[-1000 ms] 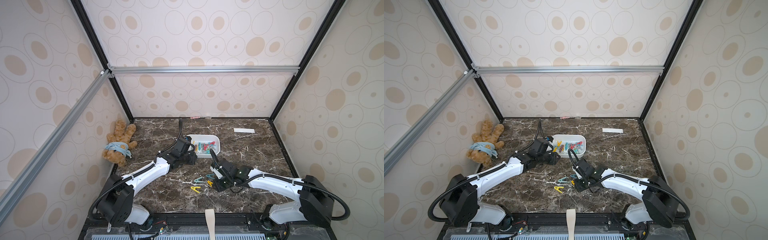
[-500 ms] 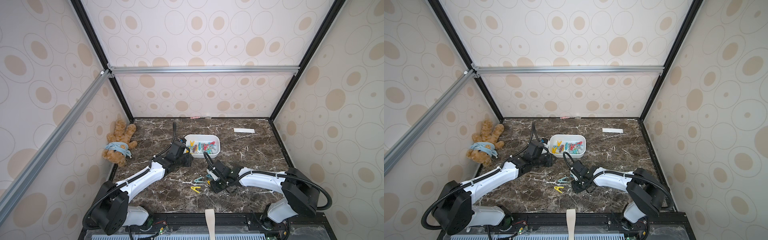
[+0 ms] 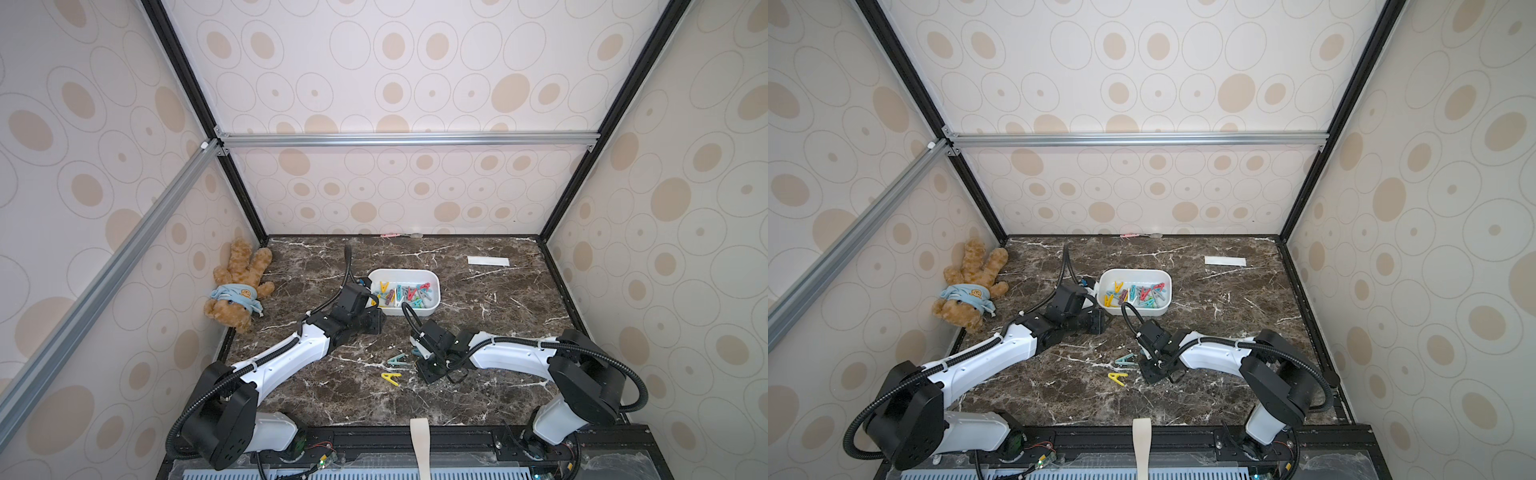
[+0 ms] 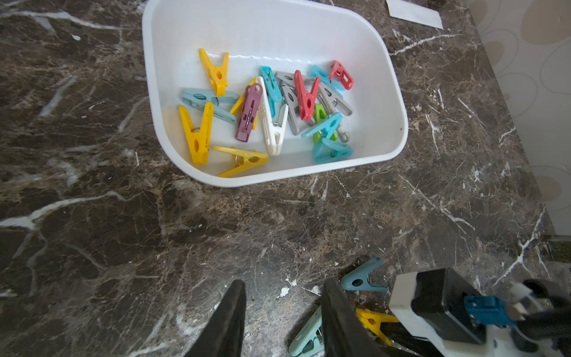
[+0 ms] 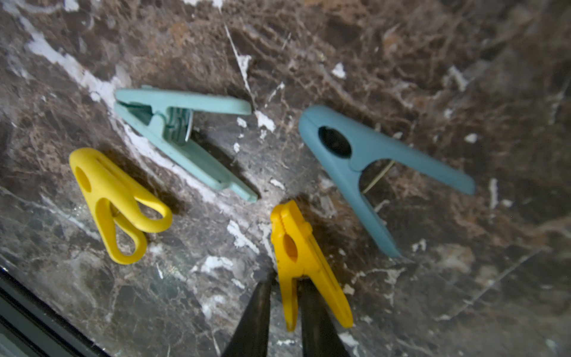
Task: Put the clothespins into the storage box
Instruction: Pick up the clothespin from the center of the board, then place the clothespin in the storage box.
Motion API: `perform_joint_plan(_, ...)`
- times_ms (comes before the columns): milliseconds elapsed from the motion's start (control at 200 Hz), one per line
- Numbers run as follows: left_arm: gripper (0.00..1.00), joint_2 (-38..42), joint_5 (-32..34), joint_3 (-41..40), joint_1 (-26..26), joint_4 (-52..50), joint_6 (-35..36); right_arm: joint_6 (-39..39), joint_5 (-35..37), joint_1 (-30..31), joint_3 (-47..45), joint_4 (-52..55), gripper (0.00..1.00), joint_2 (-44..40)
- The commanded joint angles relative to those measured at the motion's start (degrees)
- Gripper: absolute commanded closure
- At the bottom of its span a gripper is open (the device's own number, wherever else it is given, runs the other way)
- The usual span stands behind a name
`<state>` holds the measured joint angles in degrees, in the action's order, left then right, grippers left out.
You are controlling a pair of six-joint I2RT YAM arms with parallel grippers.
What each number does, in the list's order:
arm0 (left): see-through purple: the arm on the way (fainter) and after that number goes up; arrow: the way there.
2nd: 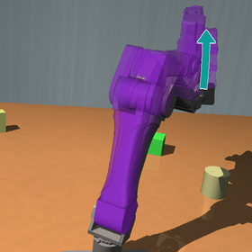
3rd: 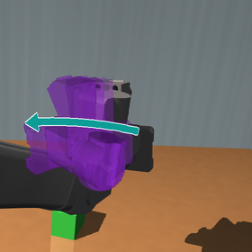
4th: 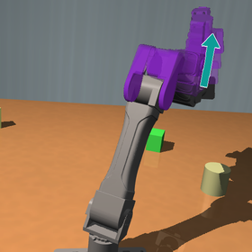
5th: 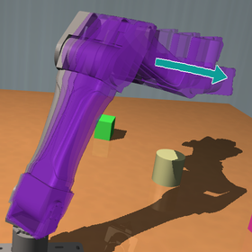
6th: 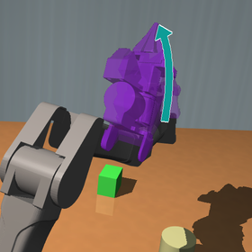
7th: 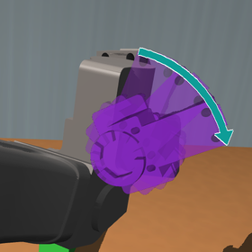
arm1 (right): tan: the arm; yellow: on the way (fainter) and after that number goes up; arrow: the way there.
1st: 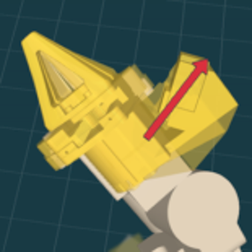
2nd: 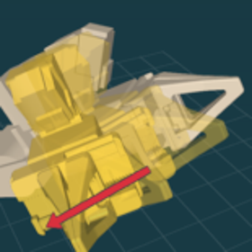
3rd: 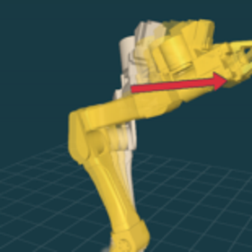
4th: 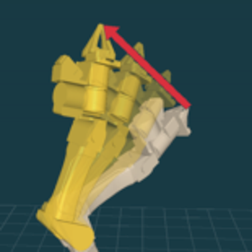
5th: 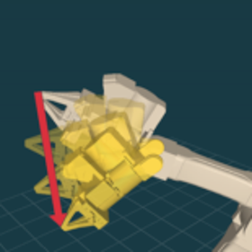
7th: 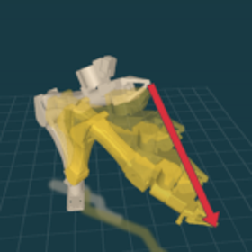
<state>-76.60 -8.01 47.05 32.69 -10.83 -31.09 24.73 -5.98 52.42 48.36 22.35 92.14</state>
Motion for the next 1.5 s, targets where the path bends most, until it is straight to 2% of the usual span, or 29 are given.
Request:
perform_joint_plan(0, 0.59, 0.48, 0.62, -0.02, -0.43, -0.33, -0.20, -0.30, 0.81, 0.13, 0.59, 1.24, 0.87, 0.89)
perform_joint_plan(200, 0.59, 1.44, 1.15, -0.54, -0.52, -0.68, -0.50, -0.45, -0.13, 0.14, 0.42, 3.06, 0.99, -1.75)
perform_joint_plan(450, 0.60, 4.02, 2.93, -3.17, -0.60, -0.25, -3.10, -1.73, -1.63, -0.02, 4.40, 9.61, 1.00, -7.39)
perform_joint_plan(640, 0.60, 7.13, 4.98, -6.17, -0.71, -1.04, -5.53, -5.50, -6.88, -4.09, 14.55, 14.36, 1.00, -7.62)
perform_joint_plan(850, 0.59, 11.07, 7.05, -8.63, -0.79, -2.56, -7.00, -9.01, -14.56, -15.61, 29.63, 17.16, 1.00, 1.13)
perform_joint_plan(980, 0.59, 14.75, 8.54, -9.95, -0.95, -3.93, -7.84, -11.02, -18.29, -19.86, 38.28, 17.60, 1.00, 9.81)
perform_joint_plan(1221, 0.58, 16.90, 8.45, -9.63, -1.21, -7.49, -7.58, -12.63, -16.61, -23.10, 49.26, 19.13, 1.00, 23.65)
perform_joint_plan(1496, 0.57, 16.60, 8.36, -10.27, -1.40, -8.46, -7.57, -11.66, -15.94, -23.75, 49.24, 14.70, 1.00, 28.85)
